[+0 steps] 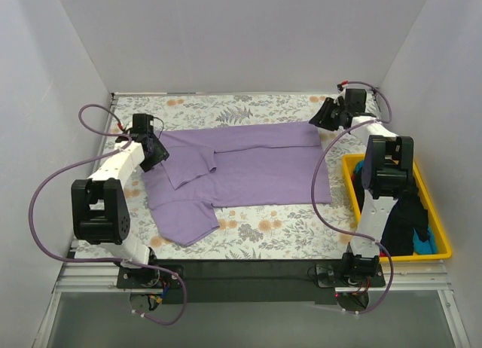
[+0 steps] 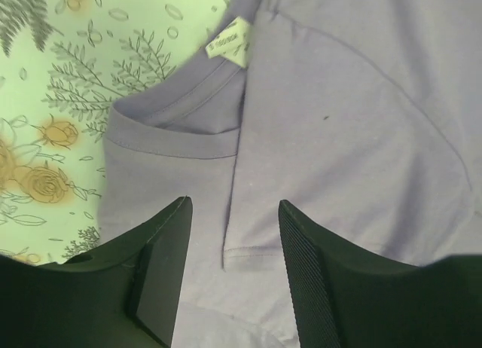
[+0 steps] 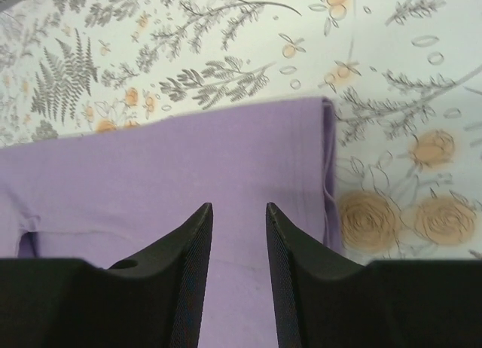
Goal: Fold and stack the t-shirts
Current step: Fold the tshirt
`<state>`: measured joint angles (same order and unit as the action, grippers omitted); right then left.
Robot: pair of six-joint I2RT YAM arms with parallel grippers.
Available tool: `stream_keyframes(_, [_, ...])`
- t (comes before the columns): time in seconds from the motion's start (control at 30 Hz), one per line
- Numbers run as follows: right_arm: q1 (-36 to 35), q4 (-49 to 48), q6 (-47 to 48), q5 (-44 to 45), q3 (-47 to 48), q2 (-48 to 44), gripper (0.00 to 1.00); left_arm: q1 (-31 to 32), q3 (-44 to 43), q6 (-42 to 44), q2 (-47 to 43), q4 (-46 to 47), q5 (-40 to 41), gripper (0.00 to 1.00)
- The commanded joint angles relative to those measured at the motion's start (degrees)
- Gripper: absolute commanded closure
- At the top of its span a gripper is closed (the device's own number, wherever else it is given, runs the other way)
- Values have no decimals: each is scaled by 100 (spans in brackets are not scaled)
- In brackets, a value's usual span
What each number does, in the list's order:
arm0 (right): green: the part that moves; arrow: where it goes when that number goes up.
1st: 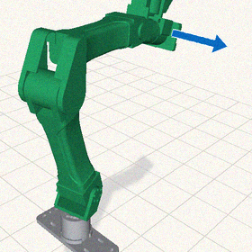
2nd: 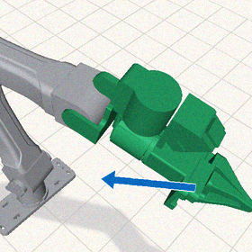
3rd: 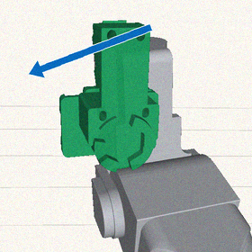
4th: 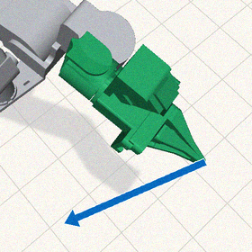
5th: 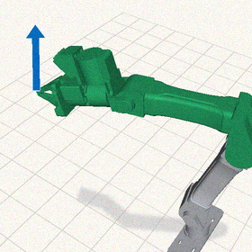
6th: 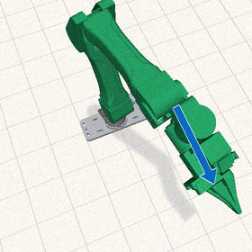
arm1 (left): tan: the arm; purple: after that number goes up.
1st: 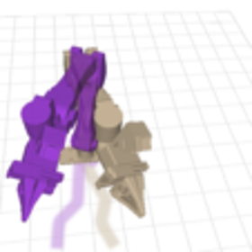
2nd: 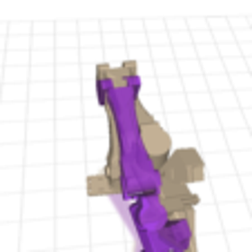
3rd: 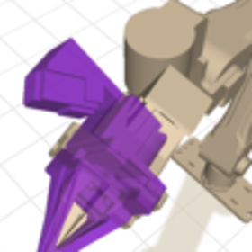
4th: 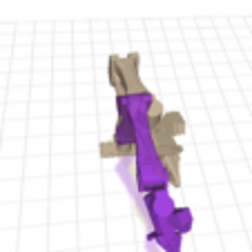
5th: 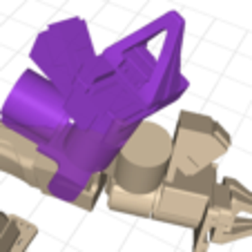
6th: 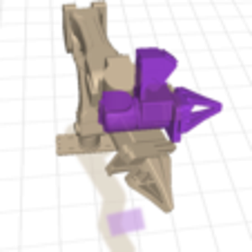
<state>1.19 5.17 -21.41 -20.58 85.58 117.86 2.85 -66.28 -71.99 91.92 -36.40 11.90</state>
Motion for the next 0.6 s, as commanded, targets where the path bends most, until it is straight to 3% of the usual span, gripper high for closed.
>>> stream_keyframes(0.0, [-31,-612,-223,-447,414,420,59,-117,317,-369,-34,502,-627,52])
stream_keyframes(0.27, [-22,-798,-460,-553,969,1203,59,-241,458,-167,616,801,-716,70])
stream_keyframes(0.47, [206,-789,-934,-403,1241,1748,59,-485,379,-140,1170,696,-172,88])
stream_keyframes(0.57, [329,-702,-1006,-307,1531,1951,59,-531,309,-158,1381,705,-4,89])
